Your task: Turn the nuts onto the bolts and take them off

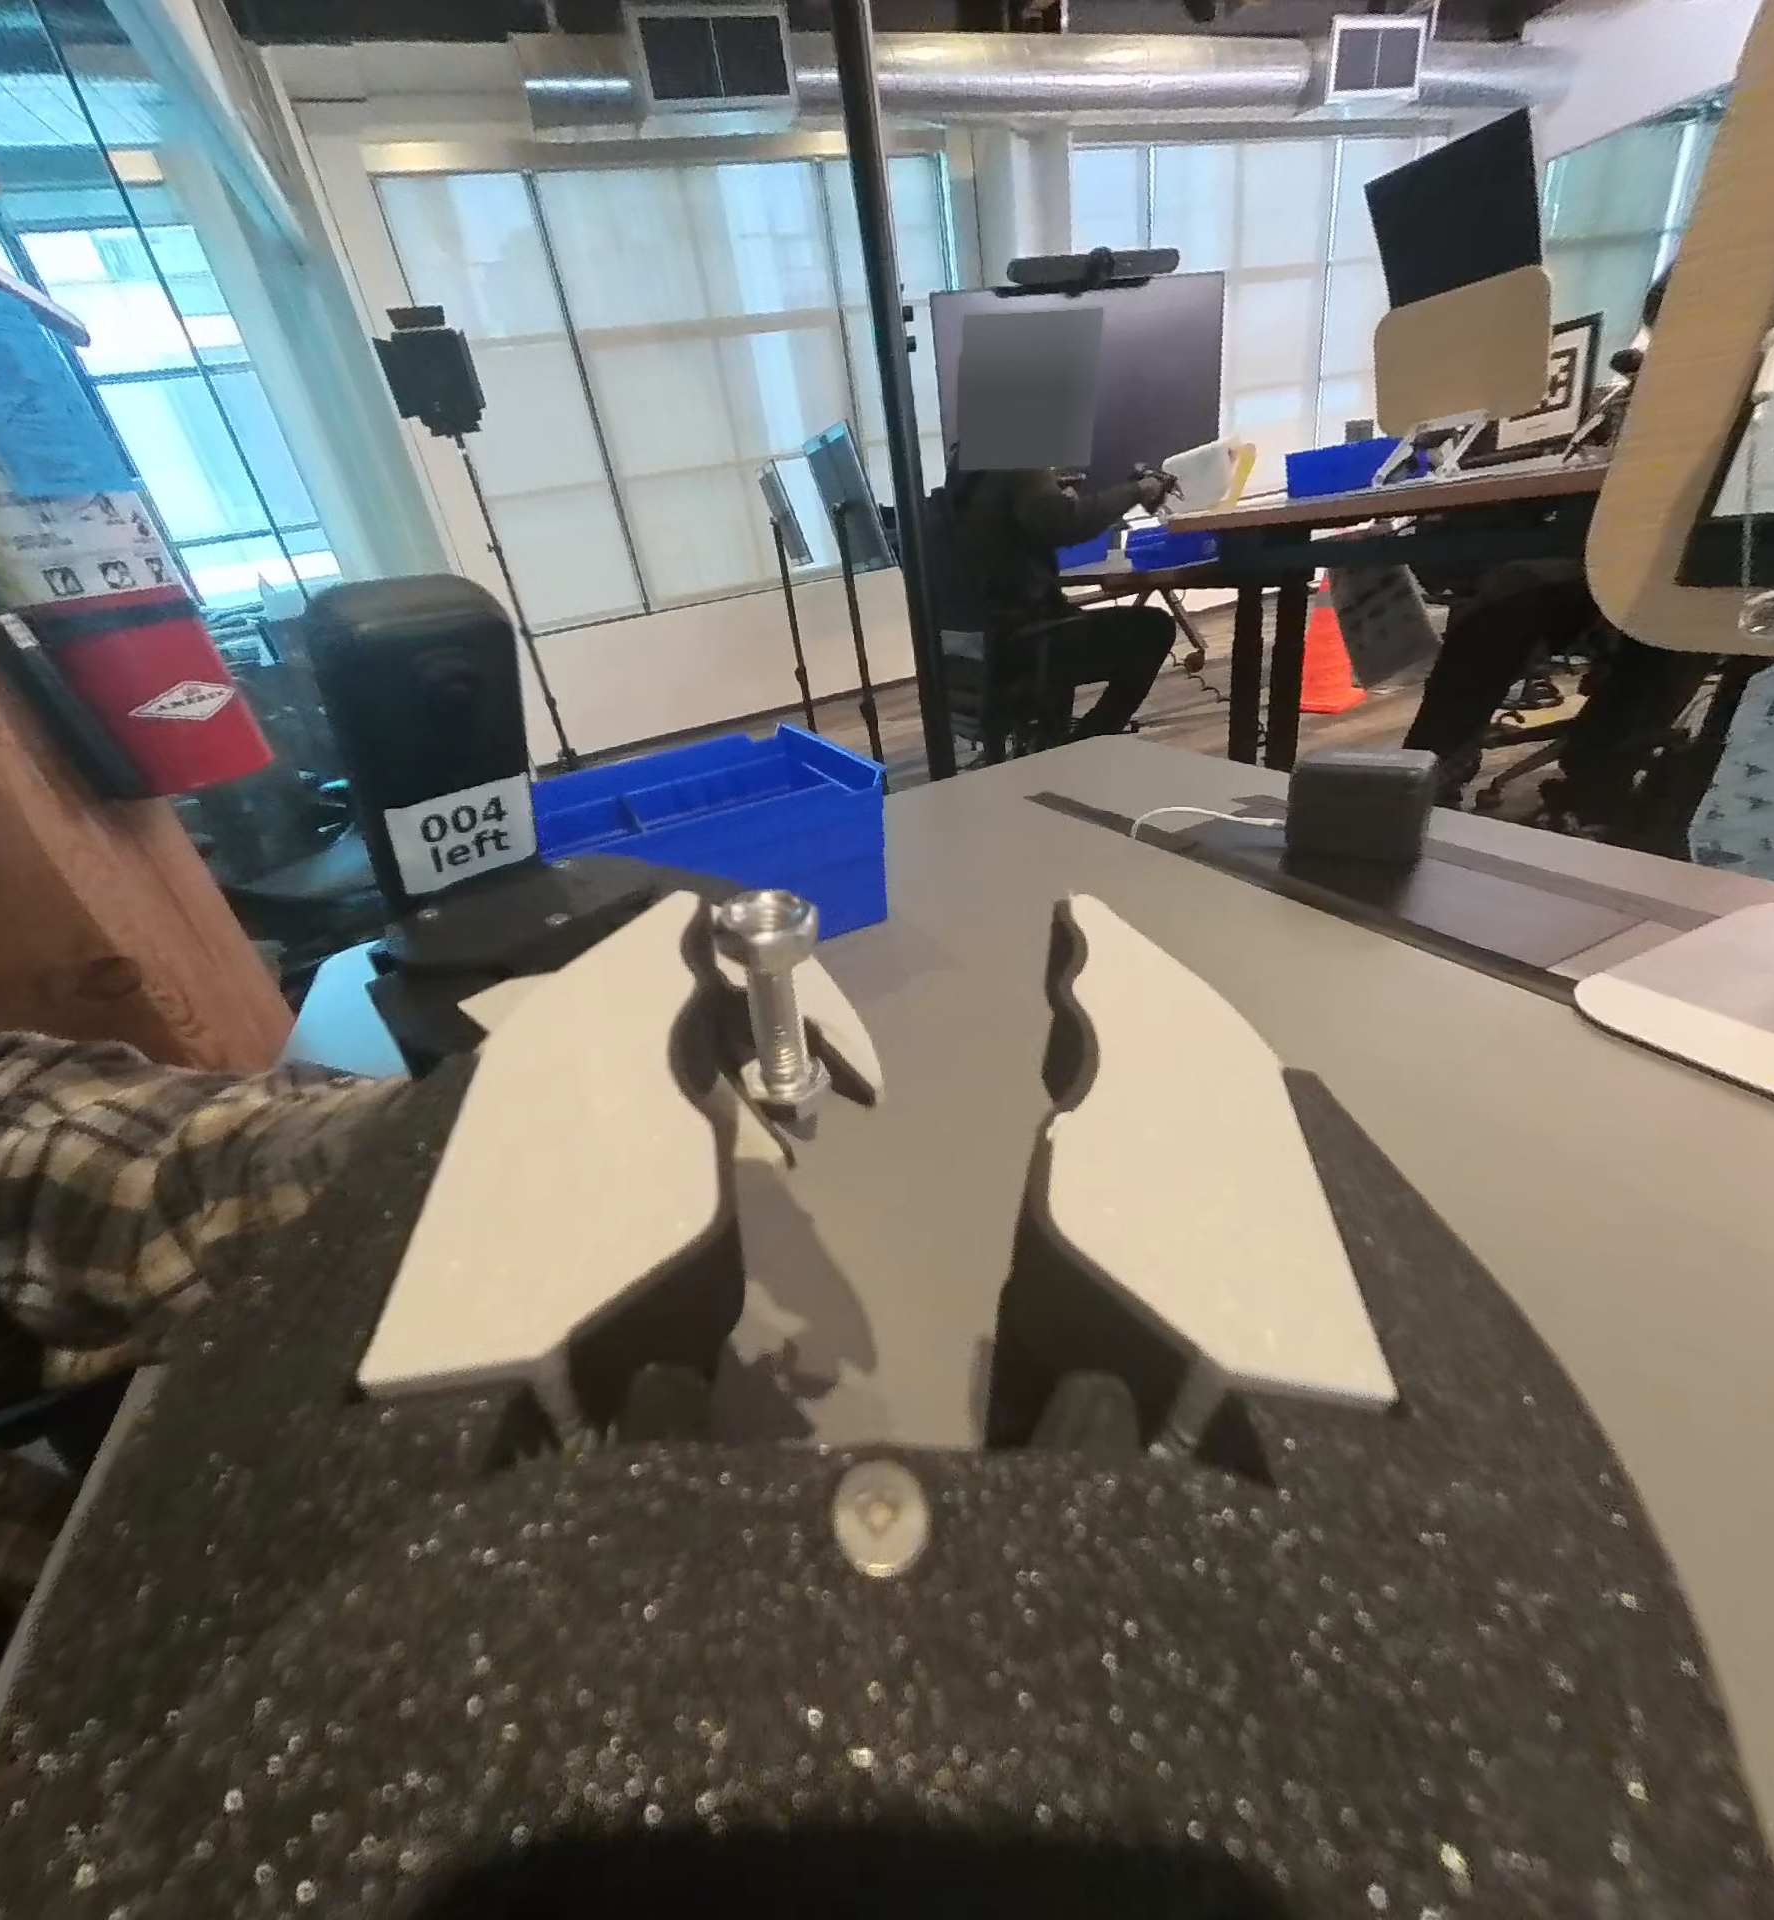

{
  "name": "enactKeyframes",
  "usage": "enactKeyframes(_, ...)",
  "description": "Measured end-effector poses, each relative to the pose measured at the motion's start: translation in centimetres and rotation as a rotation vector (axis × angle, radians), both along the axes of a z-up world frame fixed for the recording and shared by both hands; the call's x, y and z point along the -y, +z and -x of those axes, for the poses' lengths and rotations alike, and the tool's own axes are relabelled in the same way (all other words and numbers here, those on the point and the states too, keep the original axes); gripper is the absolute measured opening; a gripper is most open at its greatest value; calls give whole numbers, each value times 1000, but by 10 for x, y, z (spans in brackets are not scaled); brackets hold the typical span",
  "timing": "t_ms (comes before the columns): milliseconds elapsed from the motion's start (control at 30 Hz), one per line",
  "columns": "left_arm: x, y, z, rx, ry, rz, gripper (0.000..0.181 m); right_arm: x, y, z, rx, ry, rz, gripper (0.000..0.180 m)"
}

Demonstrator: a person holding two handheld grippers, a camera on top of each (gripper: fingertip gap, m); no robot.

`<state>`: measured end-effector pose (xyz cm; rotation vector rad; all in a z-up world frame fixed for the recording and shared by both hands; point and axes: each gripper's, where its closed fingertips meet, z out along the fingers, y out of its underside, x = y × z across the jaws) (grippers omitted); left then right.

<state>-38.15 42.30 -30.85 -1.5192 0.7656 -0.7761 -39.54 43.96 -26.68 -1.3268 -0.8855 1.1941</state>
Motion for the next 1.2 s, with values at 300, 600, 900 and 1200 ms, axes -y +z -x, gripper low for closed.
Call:
enactKeyframes(300, -1, 3, 2, 21, 1, -3, 19, 2, 4, 0, 15, 13, -45, 57)
enactKeyframes(600, 0, 3, 1, 22, -1, -9, 19, 6, 6, 1, 6, 57, -57, 53)
enactKeyframes(900, -8, 0, 11, 77, 10, 47, 19, -18, -8, -33, -171, 234, 65, 48)
enactKeyframes(1200, -9, 0, 12, 79, 1, 33, 19, -4, -15, -41, -135, 335, 88, 47)
